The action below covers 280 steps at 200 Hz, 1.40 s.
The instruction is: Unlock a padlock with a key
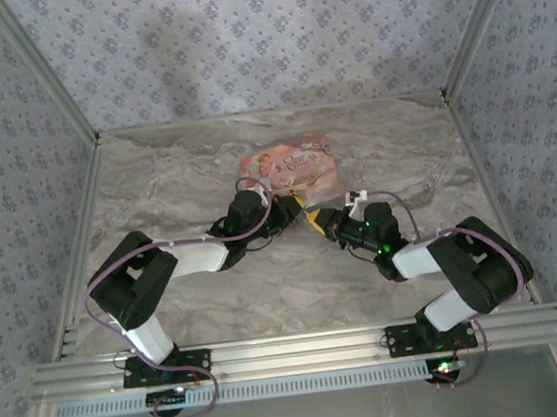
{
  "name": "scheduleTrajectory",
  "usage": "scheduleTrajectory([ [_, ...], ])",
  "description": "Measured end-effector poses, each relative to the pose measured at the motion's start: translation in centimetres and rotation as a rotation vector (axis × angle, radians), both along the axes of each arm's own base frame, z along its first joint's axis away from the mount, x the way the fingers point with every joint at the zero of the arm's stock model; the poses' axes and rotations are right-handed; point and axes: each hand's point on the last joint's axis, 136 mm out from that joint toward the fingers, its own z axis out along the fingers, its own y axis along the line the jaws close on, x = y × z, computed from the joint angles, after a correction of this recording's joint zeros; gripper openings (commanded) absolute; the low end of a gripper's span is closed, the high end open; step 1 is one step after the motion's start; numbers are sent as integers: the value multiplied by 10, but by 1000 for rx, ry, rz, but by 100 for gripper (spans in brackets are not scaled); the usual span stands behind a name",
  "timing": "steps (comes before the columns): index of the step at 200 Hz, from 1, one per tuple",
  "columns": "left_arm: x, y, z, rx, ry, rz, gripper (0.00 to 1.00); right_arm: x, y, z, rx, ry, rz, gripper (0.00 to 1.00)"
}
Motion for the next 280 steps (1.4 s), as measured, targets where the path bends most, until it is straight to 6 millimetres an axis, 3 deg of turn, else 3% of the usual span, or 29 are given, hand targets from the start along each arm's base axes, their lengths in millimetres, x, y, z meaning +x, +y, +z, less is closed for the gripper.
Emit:
scheduleTrajectory([
  [131,3,0,3,-13,-14,5,0,7,-1,8,34,16,3,0],
  [280,8,3,2,-15,-20,21,0,17,1,1,223,233,-21,0],
])
